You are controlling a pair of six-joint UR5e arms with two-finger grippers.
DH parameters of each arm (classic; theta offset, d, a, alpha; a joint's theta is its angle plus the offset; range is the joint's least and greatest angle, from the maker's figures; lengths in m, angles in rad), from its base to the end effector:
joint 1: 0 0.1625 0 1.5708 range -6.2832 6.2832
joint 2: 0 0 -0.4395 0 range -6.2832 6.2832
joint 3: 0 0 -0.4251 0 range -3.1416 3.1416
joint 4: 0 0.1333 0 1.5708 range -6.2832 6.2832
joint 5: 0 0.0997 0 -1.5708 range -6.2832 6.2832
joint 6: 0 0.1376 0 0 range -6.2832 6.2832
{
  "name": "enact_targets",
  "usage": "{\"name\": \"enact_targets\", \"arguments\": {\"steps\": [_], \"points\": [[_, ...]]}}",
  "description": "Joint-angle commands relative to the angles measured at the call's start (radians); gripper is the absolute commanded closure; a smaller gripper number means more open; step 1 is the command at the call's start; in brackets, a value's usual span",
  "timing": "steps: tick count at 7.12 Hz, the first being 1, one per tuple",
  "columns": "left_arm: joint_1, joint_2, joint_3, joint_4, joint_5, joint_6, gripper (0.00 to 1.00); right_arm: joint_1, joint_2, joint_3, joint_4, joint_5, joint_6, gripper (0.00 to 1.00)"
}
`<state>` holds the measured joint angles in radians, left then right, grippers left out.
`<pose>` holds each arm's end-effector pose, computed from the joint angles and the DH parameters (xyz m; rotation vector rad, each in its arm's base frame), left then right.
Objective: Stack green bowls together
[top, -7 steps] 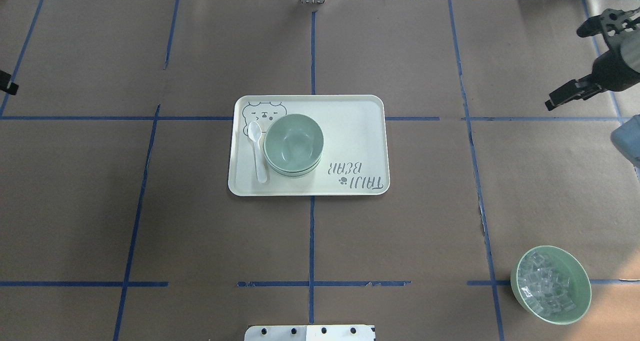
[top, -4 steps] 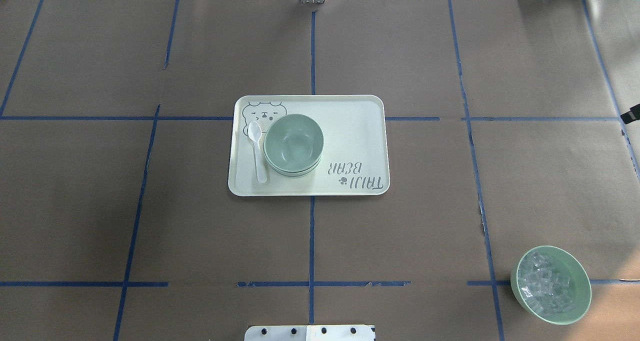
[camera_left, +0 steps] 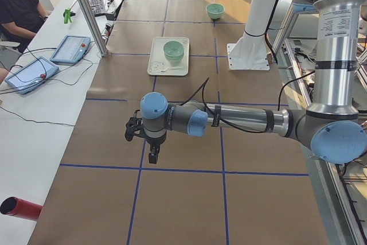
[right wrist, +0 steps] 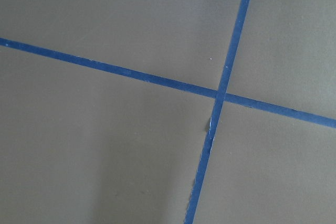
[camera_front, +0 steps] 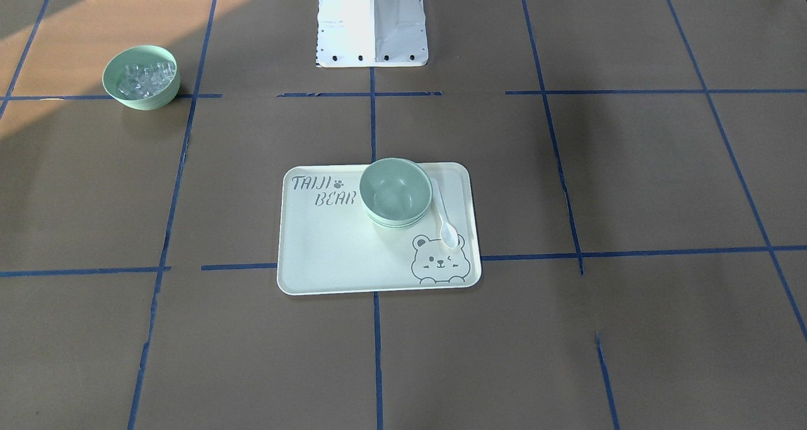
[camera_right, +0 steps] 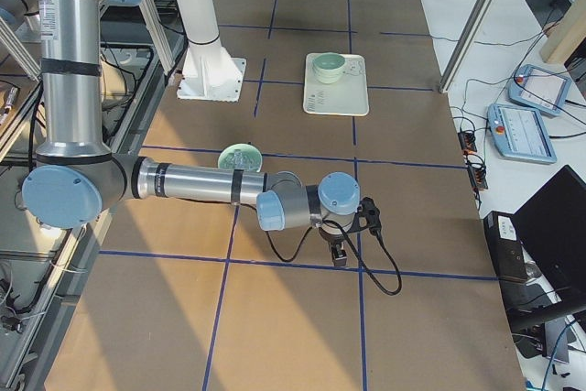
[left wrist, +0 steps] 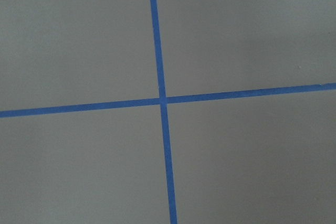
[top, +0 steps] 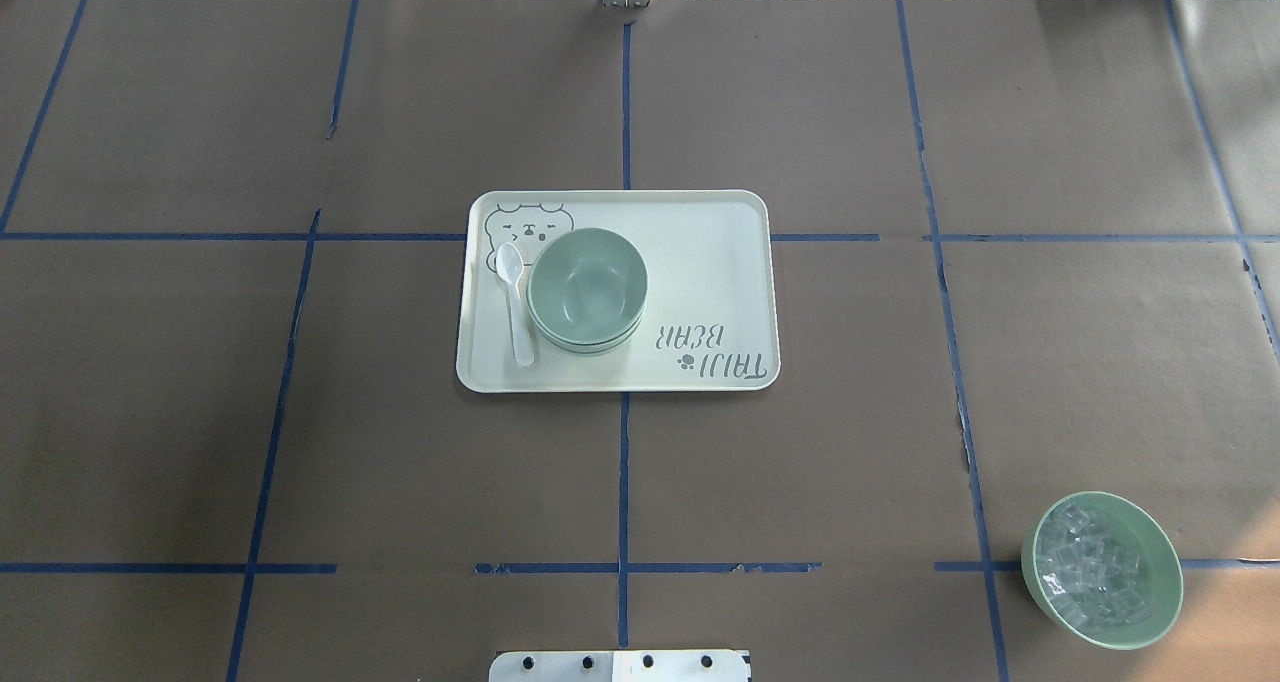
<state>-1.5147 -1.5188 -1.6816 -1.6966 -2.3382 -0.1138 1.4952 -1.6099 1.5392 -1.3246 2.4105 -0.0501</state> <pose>-0.0087 -0.5190 0.6555 0.1099 0.7771 0.0161 -0.0086 -0.5219 0.7047 0.1546 -0.8407 -0.1916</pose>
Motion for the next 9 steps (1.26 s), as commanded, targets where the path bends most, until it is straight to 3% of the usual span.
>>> {"name": "enact_targets", "arguments": {"steps": [1, 5, 7, 9], "points": [[-0.010, 0.014, -0.001, 0.006, 0.000, 0.000, 0.00, 0.005, -0.002, -0.016, -0.011, -0.002, 0.004, 0.00], [-0.012, 0.015, 0.002, 0.008, 0.000, 0.000, 0.00, 0.068, 0.002, -0.004, -0.018, 0.030, 0.148, 0.00], [-0.012, 0.015, 0.000, 0.008, 0.000, 0.000, 0.00, 0.108, -0.011, 0.100, -0.161, 0.032, 0.145, 0.00], [-0.012, 0.015, 0.000, 0.008, 0.000, 0.000, 0.00, 0.114, -0.030, 0.128, -0.203, 0.025, 0.128, 0.00]]}}
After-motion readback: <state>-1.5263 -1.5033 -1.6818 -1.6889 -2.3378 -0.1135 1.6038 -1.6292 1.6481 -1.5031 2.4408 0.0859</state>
